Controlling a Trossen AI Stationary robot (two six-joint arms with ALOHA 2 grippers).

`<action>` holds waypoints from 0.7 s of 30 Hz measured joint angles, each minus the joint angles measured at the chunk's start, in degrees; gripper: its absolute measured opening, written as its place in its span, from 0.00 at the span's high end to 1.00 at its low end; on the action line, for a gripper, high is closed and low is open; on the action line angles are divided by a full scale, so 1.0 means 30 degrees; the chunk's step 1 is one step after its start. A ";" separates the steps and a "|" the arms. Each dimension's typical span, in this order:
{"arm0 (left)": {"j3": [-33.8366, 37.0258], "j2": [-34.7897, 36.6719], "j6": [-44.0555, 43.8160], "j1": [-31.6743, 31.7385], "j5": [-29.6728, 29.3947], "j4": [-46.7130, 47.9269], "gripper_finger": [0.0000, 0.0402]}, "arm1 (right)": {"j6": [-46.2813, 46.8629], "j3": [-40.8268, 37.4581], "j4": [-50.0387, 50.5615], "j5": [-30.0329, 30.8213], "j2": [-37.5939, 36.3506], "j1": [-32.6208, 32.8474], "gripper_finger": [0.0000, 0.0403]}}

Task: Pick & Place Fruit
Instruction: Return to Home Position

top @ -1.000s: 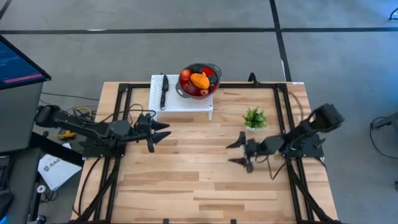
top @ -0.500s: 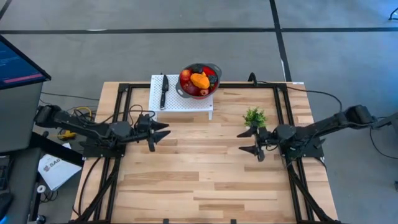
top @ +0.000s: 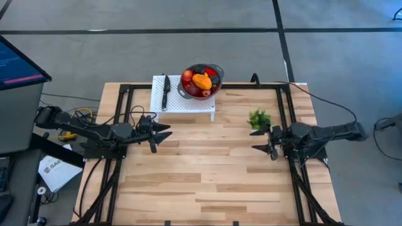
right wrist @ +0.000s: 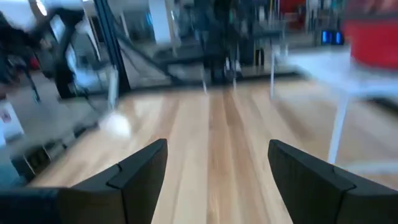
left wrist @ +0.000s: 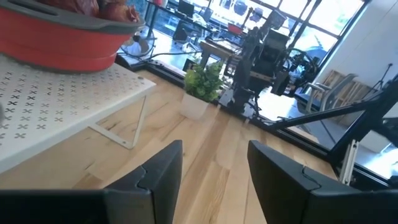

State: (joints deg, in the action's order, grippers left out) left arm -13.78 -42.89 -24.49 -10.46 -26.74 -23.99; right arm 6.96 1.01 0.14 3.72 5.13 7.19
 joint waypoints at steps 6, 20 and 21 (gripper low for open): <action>0.0007 0.0000 0.0000 0.0007 -0.0007 -0.0114 0.56 | -0.1615 0.1822 0.3056 -0.0239 -0.1585 -0.0474 0.32; 0.0015 -0.0007 0.0034 0.0007 -0.0007 -0.0179 0.56 | -0.2020 0.2697 0.3256 -0.0288 -0.1635 -0.0898 0.32; 0.0015 -0.0003 0.0036 0.0007 -0.0007 -0.0181 0.56 | -0.2018 0.2697 0.3252 -0.0288 -0.1629 -0.0905 0.32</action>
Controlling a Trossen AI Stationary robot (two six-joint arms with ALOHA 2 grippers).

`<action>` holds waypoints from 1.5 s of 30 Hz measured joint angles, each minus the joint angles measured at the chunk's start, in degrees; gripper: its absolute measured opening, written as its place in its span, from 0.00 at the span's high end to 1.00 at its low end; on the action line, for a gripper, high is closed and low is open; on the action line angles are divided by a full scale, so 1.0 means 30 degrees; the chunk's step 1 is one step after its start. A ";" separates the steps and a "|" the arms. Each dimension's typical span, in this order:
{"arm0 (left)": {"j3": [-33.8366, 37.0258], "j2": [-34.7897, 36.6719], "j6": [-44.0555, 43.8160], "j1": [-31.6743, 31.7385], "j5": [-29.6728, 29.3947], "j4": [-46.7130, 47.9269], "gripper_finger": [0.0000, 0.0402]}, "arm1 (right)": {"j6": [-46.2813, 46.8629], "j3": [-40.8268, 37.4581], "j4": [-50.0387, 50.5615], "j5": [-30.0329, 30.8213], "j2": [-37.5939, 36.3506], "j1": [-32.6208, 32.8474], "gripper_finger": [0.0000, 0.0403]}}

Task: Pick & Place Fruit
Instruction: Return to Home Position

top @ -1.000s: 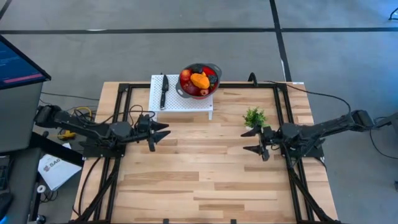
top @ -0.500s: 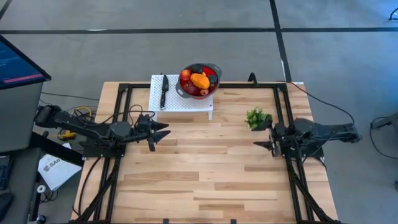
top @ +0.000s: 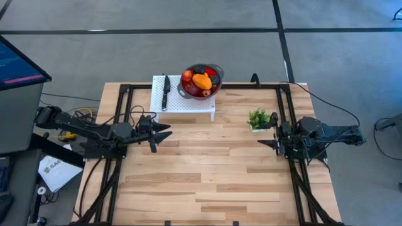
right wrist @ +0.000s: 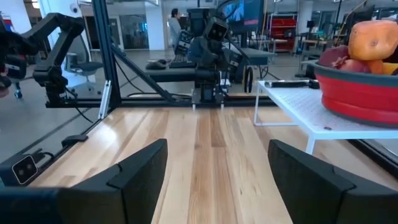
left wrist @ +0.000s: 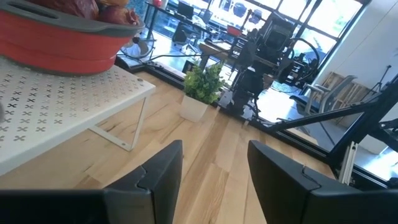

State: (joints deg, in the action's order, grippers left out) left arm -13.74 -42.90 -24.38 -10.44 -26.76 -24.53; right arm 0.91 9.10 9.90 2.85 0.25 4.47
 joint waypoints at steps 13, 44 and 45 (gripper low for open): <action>0.0000 -0.0004 0.0029 0.0000 0.0000 0.0000 0.56 | -0.0221 -0.2878 -0.3958 0.0029 -0.0006 -0.0311 0.32; 0.2395 0.7143 0.5950 0.4067 0.9771 0.2286 0.99 | 0.0058 -0.2907 -0.3741 0.0051 0.0031 -0.0787 0.32; 0.2898 0.7876 0.5779 0.4590 1.0374 0.2298 0.99 | 0.0058 -0.2907 -0.3741 0.0051 0.0031 -0.0787 0.32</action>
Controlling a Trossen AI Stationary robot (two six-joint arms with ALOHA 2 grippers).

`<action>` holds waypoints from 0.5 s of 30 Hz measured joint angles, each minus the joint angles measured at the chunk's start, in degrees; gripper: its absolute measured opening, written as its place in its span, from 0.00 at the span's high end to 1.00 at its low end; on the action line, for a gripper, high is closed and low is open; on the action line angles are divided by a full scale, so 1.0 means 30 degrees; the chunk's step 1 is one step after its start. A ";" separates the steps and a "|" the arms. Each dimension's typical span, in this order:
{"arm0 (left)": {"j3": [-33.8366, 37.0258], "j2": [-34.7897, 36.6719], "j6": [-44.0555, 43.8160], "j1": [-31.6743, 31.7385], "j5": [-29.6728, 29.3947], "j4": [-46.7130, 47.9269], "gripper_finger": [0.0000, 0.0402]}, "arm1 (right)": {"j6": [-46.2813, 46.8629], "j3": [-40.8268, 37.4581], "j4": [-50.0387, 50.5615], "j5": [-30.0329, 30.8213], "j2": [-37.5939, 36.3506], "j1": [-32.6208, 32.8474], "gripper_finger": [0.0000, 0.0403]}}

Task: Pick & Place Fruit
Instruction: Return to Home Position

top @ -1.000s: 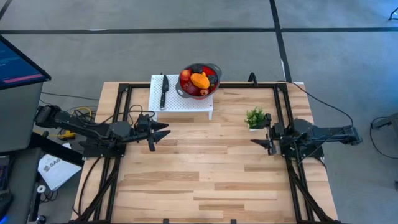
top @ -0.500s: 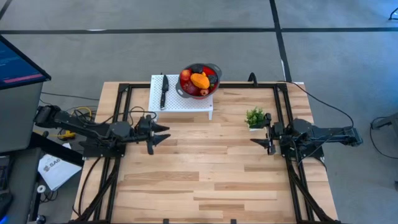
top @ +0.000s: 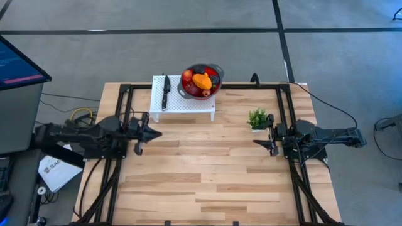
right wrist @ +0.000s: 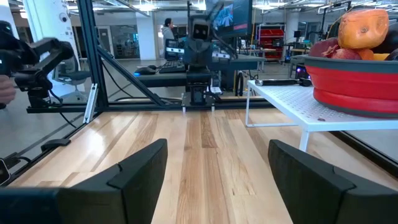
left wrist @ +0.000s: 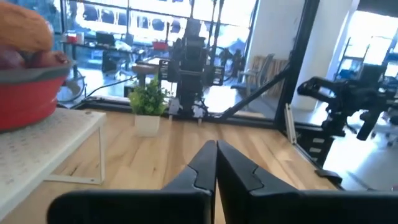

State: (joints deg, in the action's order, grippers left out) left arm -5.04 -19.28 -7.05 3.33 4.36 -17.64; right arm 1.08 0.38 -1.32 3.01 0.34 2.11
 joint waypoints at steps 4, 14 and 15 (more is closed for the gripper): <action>0.1573 0.2692 -0.0138 0.1714 0.1995 0.0259 0.99 | -0.0004 -0.0007 0.0000 0.0000 0.0000 0.0000 0.32; 0.1560 0.4142 0.2071 0.0540 0.1720 0.1189 0.99 | -0.0007 -0.0007 0.0000 0.0000 0.0000 0.0000 0.32; 0.1560 0.4142 0.2259 0.0170 0.1262 0.1179 1.00 | -0.0003 -0.0013 0.0003 0.0000 0.0000 0.0000 0.32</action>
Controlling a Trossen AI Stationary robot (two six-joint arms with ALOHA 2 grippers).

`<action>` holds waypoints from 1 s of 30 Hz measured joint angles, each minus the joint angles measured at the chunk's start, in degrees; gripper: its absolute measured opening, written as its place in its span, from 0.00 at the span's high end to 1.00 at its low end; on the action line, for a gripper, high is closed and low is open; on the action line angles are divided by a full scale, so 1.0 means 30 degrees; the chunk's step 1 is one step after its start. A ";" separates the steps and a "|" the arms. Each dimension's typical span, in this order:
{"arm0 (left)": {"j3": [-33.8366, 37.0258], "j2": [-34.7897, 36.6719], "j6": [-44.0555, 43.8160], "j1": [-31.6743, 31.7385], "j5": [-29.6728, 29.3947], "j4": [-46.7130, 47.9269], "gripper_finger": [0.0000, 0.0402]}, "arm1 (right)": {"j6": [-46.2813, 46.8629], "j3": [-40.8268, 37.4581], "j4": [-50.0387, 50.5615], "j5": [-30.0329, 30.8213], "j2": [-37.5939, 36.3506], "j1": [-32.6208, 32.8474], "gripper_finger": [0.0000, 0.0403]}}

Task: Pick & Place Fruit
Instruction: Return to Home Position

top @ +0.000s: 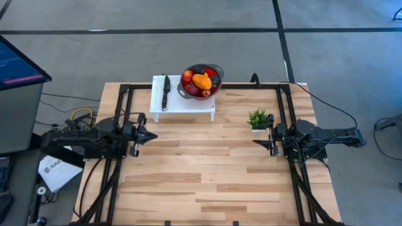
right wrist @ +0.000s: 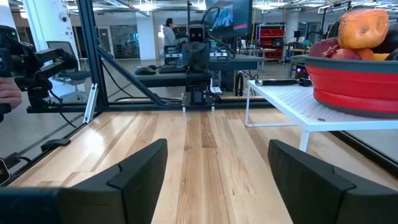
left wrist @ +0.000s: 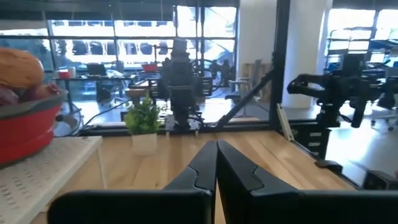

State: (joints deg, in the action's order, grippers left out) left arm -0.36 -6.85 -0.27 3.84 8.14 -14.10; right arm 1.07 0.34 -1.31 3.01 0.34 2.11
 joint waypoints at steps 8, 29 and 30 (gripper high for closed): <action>0.0000 -0.0847 0.0581 -0.1722 -0.0547 0.0063 0.98 | 0.0003 -0.0008 -0.0003 0.0000 0.0000 0.0000 0.32; 0.0000 -0.1743 0.0506 -0.1671 -0.0549 -0.0119 0.98 | -0.0001 -0.0016 -0.0002 0.0000 0.0000 0.0000 0.32; 0.0000 -0.1538 0.0444 -0.1568 -0.0547 -0.0128 0.98 | -0.0002 -0.0016 0.0004 0.0000 0.0000 0.0000 0.32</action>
State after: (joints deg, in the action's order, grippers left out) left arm -0.36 -11.47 1.06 -0.86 6.50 -14.48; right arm 1.07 0.30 -1.30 3.01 0.34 2.11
